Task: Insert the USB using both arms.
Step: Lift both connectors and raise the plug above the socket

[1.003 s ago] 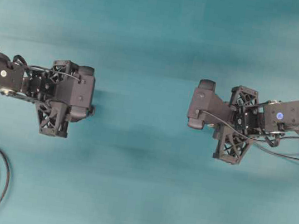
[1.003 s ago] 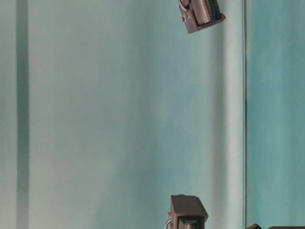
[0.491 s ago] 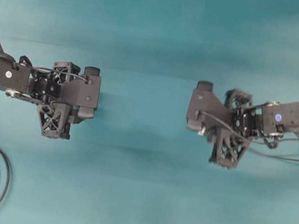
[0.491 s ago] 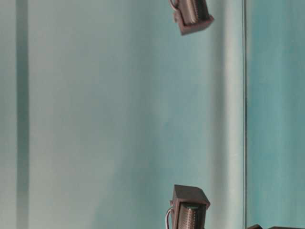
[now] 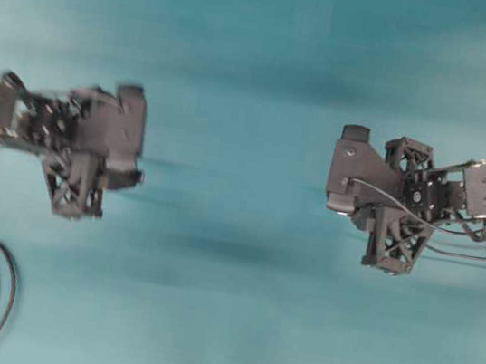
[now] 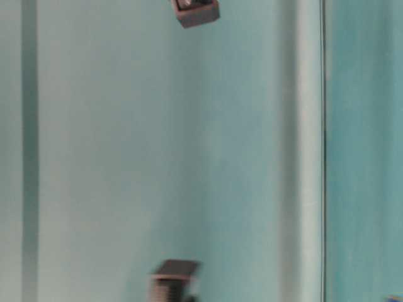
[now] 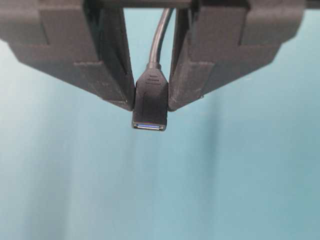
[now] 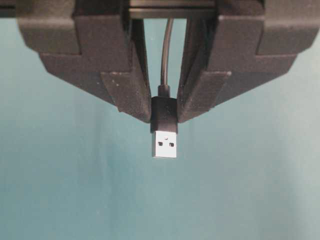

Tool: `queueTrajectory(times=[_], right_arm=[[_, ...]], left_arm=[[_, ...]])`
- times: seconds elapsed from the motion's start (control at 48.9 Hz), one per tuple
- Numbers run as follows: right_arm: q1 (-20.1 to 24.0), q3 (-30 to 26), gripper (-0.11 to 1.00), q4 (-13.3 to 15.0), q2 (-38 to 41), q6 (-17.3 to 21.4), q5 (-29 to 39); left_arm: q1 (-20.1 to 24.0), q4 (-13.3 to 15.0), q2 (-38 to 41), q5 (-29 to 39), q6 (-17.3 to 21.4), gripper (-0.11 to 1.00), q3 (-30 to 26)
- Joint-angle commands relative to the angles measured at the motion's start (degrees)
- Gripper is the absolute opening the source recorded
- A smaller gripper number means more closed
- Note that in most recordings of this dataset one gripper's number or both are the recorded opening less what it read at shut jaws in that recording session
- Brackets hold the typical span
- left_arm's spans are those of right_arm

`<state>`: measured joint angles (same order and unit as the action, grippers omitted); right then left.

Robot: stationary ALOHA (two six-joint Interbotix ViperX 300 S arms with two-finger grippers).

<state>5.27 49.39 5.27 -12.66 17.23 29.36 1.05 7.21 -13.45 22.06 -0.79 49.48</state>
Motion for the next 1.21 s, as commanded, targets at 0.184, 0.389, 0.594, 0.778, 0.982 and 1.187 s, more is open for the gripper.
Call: queueTrajectory(times=[0.184,0.389,0.594,0.778,0.982,1.187], right_arm=[[-1.1,-4.2,0.17,14.9,-4.7,3.3,7.7],[-0.9,-6.9,0.17,28.5,-5.5,8.3,12.7],[1.4,-7.7,0.17,38.4,-5.5,10.8,15.2],[7.7,-8.5,0.17,51.2,-5.4,12.7,21.5],[15.7,-8.4,0.17,65.2,-2.4,18.8,37.1],[20.2,-8.3,0.17,70.8,5.1,21.7,41.5]], left_arm=[[6.6,9.4,-9.1,10.3,0.4,0.23,-3.2],[12.3,19.1,-9.5,23.8,9.4,0.23,-9.8],[23.4,38.8,-6.3,35.8,25.7,0.23,-12.4],[30.4,55.8,0.9,44.5,36.9,0.23,-10.3],[31.9,65.0,11.9,51.9,46.3,0.23,-13.2],[32.1,66.6,19.0,59.2,48.2,0.23,-20.9]])
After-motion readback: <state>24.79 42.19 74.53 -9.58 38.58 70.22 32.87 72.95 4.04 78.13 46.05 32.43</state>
